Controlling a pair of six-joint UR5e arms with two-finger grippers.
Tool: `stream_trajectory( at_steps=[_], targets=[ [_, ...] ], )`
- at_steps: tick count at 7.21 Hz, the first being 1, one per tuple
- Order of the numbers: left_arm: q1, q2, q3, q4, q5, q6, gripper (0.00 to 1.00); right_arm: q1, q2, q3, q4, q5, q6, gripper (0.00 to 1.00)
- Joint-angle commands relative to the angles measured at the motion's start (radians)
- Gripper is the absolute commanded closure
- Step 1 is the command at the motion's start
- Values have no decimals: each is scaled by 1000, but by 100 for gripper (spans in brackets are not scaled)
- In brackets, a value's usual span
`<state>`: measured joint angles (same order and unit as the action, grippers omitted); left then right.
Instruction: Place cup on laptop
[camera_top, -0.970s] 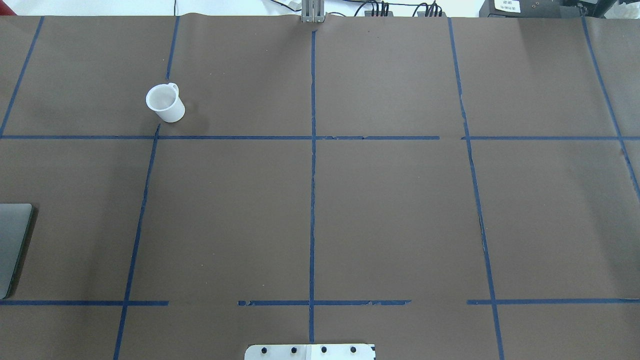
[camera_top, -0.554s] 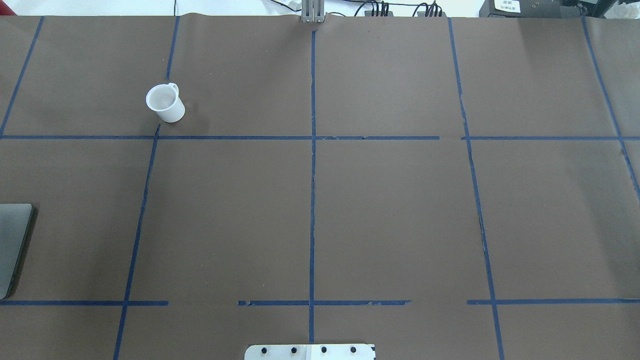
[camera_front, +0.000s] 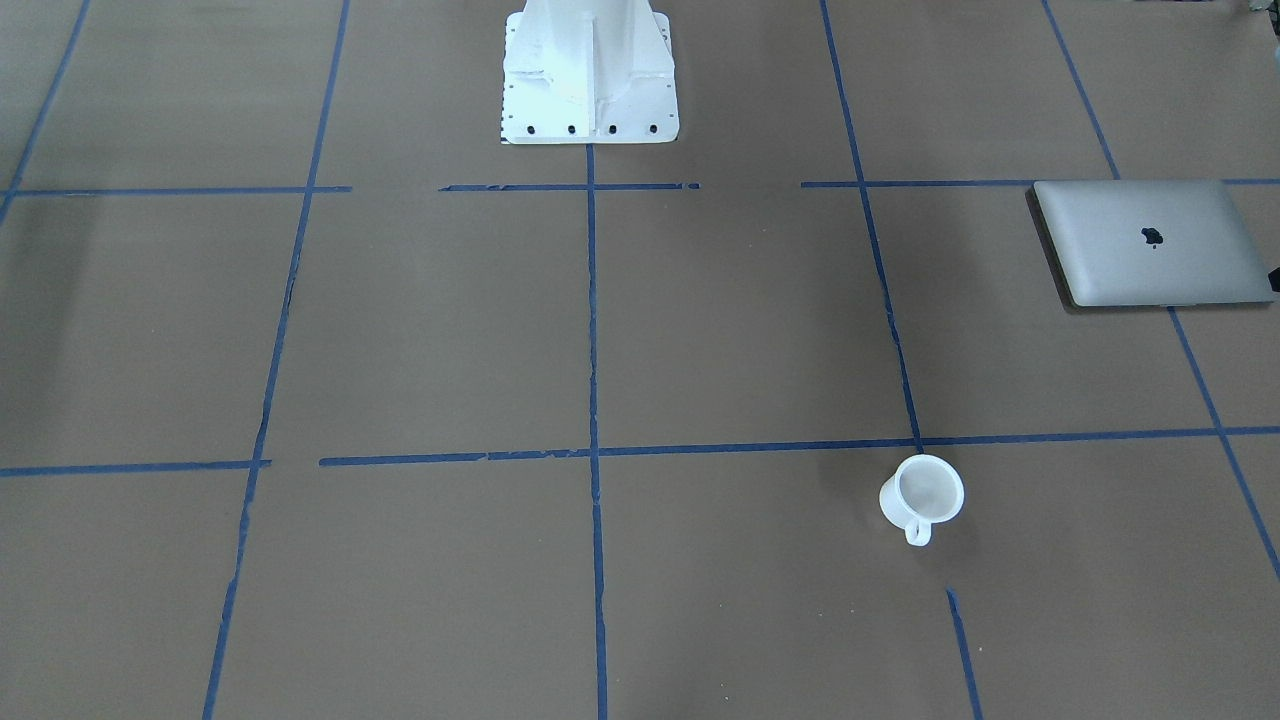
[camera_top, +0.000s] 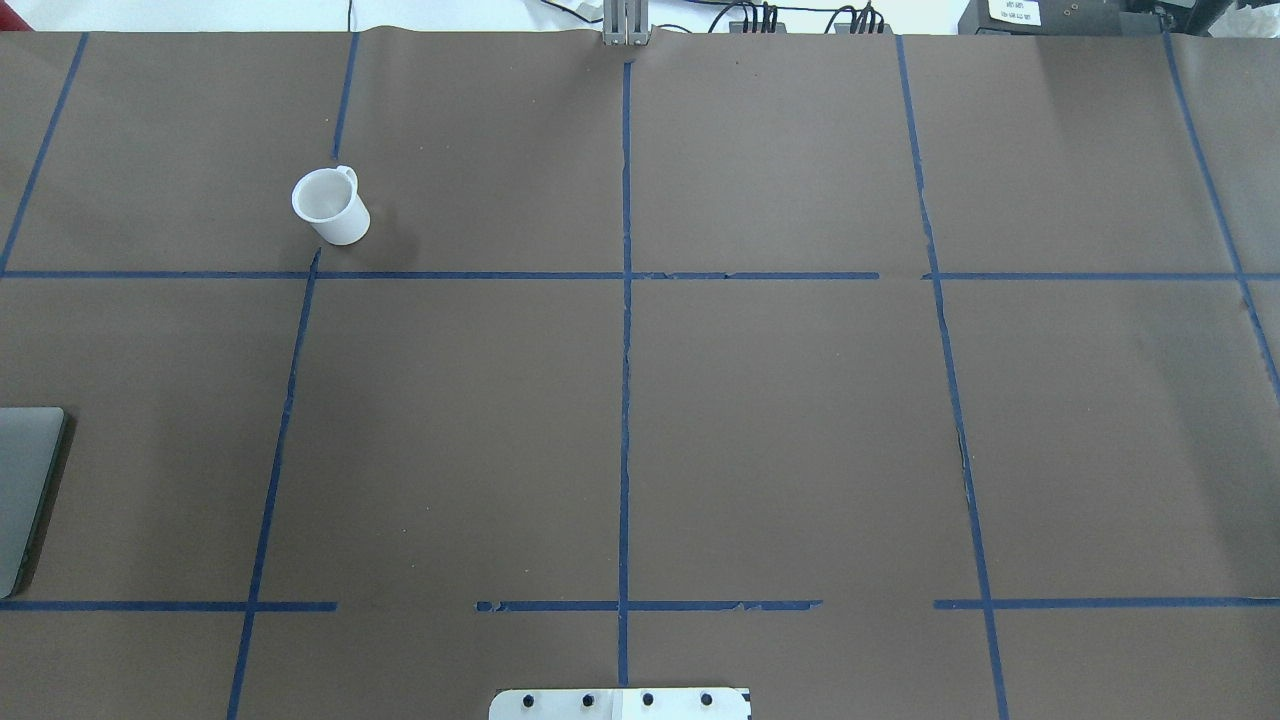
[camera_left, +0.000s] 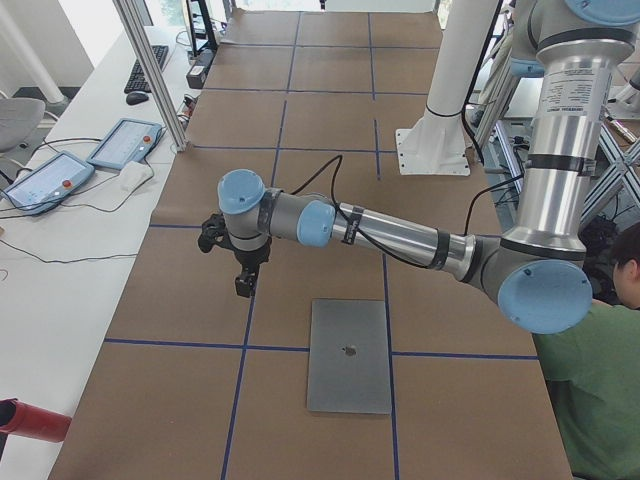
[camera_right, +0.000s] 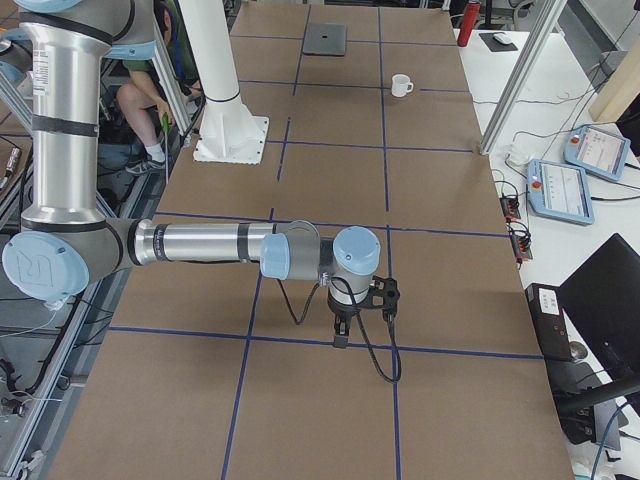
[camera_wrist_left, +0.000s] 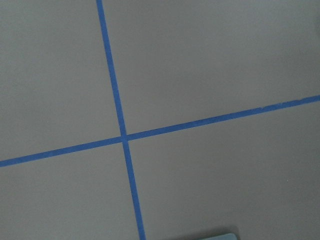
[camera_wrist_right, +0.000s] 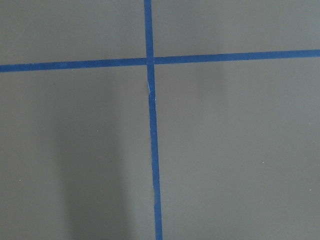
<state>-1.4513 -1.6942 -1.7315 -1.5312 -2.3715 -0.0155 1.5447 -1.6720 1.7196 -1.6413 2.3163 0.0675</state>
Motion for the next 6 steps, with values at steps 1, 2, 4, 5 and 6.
stream_trajectory(
  at_steps=[1,2,4,5,6],
  targets=[
    [41,-106,-8,79,0,-18,0,0,0,0,0,0,0,0],
    [83,-189,-6,154,3,-65,0,0,0,0,0,0,0,0],
    [142,-258,-3,198,14,-129,0,0,0,0,0,0,0,0],
    [213,-298,16,197,64,-132,0,0,0,0,0,0,0,0],
    [265,-359,18,200,149,-167,0,0,0,0,0,0,0,0]
  ],
)
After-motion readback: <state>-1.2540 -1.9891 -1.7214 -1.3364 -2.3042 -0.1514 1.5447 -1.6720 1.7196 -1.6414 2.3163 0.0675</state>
